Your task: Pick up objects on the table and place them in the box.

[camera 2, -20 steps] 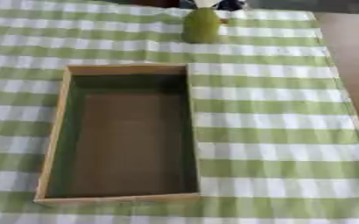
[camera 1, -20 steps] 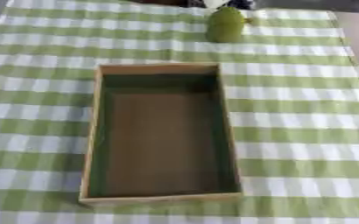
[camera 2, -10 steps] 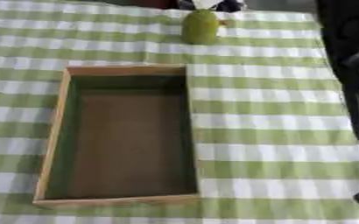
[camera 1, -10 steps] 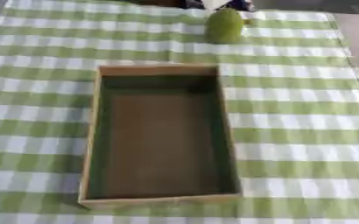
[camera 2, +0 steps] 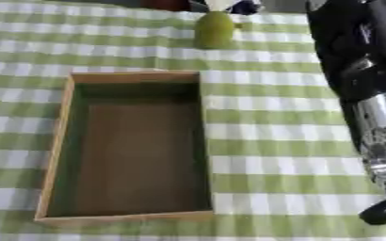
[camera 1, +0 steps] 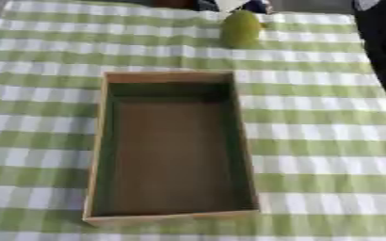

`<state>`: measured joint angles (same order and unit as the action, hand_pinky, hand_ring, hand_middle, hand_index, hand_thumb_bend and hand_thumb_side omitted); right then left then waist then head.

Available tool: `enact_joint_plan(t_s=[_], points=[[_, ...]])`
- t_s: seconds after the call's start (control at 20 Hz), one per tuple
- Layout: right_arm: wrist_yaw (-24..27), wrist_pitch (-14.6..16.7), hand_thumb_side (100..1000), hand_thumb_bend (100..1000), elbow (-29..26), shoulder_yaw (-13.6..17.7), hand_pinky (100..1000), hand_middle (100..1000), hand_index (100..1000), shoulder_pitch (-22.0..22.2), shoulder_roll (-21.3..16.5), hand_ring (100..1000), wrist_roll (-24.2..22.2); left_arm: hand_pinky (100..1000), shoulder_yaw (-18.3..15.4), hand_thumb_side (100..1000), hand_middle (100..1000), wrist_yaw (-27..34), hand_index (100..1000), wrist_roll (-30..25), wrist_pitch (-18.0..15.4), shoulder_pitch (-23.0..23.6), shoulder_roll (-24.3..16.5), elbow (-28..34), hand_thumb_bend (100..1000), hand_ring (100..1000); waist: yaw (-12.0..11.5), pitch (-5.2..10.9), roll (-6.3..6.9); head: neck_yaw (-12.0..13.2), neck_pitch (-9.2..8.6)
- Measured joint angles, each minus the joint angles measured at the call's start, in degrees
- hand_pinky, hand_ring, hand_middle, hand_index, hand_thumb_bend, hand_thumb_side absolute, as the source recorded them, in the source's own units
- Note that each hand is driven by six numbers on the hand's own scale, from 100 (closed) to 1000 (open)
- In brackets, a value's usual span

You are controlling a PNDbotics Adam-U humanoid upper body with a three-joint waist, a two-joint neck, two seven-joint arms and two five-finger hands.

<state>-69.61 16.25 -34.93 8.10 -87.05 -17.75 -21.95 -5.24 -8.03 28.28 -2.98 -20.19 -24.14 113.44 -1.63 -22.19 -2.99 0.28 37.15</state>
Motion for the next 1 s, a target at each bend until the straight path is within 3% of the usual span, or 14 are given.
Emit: enact_joint_plan(t_s=[0.1, 0.25, 0.45, 0.7, 1.0], points=[[-0.4, 0.8, 438, 100, 0.1, -0.2, 933, 936, 939, 0.3, 0.0, 974, -2.4, 511, 0.1, 709, 543, 0.0, 804, -0.1, 0.0, 0.0, 0.0, 0.0, 100, 662, -0.1, 0.0, 0.01, 0.0, 0.0], [-0.9, 1.5, 479, 100, 0.7, -0.5, 935, 942, 942, 0.4, 0.1, 977, -4.7, 511, 0.1, 709, 543, 0.0, 804, -0.2, 0.1, -0.1, 0.0, 0.0, 100, 662, -0.2, -0.02, 0.03, -0.1, 0.0], [-1.8, 2.4, 324, 113, 1.7, -1.0, 944, 954, 947, 0.9, 0.4, 988, -7.2, 510, 0.1, 706, 543, 0.1, 804, -0.3, 0.1, -0.2, 0.0, 0.0, 100, 663, -0.3, -0.05, 0.03, -0.2, 0.0], [-2.5, 3.7, 157, 255, 2.7, -1.3, 953, 955, 945, 1.2, 0.6, 995, -11.8, 510, 0.4, 708, 544, 0.1, 804, -0.6, 0.1, -0.5, 0.0, 0.0, 100, 664, -0.5, -0.06, 0.0, -0.2, 0.0], [-2.8, 4.6, 167, 253, 3.7, -1.5, 954, 955, 951, 1.8, 1.1, 991, -18.1, 510, 0.4, 709, 544, 0.2, 804, -0.7, 0.1, -0.5, 0.0, 0.0, 100, 665, -0.6, -0.06, -0.04, -0.2, 0.0]])
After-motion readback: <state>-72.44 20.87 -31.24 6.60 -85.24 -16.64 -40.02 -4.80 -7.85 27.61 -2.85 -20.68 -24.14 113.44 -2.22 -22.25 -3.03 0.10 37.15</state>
